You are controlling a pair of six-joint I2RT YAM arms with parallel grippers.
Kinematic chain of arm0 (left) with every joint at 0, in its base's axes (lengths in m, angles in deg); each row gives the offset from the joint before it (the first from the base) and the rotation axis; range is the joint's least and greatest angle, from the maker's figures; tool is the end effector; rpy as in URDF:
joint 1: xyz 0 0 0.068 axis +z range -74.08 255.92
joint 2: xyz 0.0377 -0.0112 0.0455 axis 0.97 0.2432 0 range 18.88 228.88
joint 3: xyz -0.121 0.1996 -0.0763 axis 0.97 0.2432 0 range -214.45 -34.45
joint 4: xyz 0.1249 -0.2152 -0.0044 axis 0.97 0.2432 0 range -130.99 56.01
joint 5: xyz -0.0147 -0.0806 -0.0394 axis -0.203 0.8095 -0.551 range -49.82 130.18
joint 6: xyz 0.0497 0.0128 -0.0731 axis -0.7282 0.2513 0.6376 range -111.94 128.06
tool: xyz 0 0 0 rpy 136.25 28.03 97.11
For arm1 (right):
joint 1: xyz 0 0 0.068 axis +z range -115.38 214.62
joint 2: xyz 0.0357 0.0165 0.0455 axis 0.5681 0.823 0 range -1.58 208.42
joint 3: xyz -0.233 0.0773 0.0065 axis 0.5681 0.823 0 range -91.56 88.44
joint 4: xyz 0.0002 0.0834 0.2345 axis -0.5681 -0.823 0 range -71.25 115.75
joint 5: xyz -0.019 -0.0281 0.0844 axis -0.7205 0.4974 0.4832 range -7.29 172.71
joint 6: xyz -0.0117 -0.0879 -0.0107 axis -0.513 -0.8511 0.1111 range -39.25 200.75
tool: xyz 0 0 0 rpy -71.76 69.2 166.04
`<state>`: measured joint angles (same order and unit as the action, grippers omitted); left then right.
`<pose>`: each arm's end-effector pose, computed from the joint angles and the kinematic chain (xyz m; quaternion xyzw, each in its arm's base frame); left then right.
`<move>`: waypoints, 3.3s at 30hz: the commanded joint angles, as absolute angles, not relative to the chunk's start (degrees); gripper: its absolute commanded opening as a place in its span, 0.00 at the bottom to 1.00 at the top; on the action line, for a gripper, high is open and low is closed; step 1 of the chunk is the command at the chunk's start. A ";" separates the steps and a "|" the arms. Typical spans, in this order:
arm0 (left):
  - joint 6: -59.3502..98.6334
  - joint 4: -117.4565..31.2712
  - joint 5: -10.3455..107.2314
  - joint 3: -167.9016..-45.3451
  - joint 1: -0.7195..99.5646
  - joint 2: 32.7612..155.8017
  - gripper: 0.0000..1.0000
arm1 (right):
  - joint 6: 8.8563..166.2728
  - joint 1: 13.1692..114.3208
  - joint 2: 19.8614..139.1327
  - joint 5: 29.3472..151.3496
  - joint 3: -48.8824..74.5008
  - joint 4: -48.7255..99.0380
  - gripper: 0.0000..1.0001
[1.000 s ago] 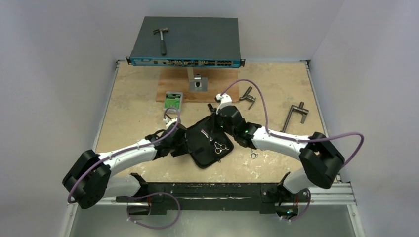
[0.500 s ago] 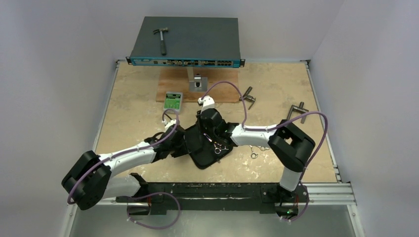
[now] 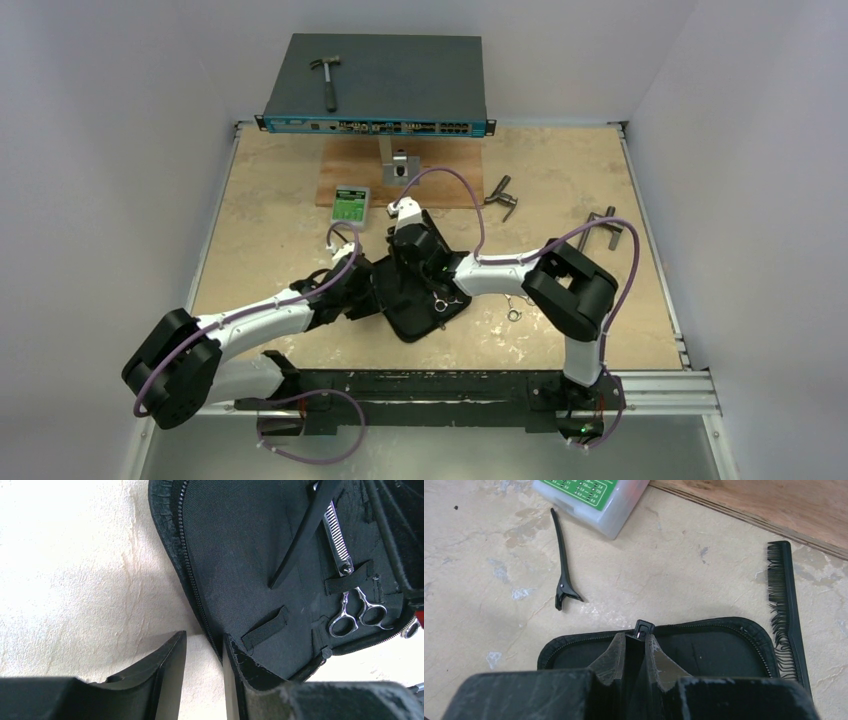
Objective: Sort the hair-cutting tools
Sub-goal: Place the haircut tool in the hairdressing tool bag.
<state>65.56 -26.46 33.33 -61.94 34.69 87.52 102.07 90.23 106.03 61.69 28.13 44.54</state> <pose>0.1823 -0.1473 0.0994 -0.1524 0.9417 -0.1863 0.2351 0.2624 0.3328 0.1379 -0.1600 0.8350 0.1899 0.4911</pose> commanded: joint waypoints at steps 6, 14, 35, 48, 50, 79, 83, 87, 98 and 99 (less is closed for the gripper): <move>65.83 -26.53 33.17 -61.63 34.70 86.72 0.31 | 98.36 91.75 105.73 61.90 25.62 42.91 0.00; 65.87 -26.40 32.50 -61.79 34.67 87.14 0.31 | 98.29 92.01 104.98 64.57 26.81 38.93 0.00; 66.08 -26.60 32.40 -63.18 34.70 89.03 0.30 | 99.42 92.45 102.66 71.84 29.81 31.67 0.00; 66.24 -27.89 32.82 -63.90 34.66 91.77 0.28 | 102.11 92.71 102.94 74.63 29.62 31.65 0.00; 66.21 -28.10 32.21 -63.95 34.66 92.22 0.26 | 102.34 92.71 102.70 74.55 30.81 32.07 0.00; 64.64 -22.86 30.63 -68.45 34.70 88.67 0.40 | 106.18 91.89 94.20 71.68 32.22 28.44 0.64; 64.34 -19.59 29.18 -69.84 34.65 85.08 0.42 | 105.90 90.26 88.71 69.83 32.30 26.00 0.68; 64.84 -15.43 26.06 -71.12 34.78 80.48 0.44 | 105.48 88.79 81.50 67.25 34.67 23.40 0.68; 67.44 -5.48 24.54 -76.45 51.27 80.32 0.41 | 107.84 88.14 66.91 64.80 49.79 27.69 0.65; 67.71 -4.79 23.88 -78.29 51.74 82.40 0.40 | 107.98 88.18 66.40 64.99 50.68 27.95 0.65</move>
<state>66.23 -8.67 25.48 -71.97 48.98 77.16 106.29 88.13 68.70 66.68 47.93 26.13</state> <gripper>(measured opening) 0.412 0.654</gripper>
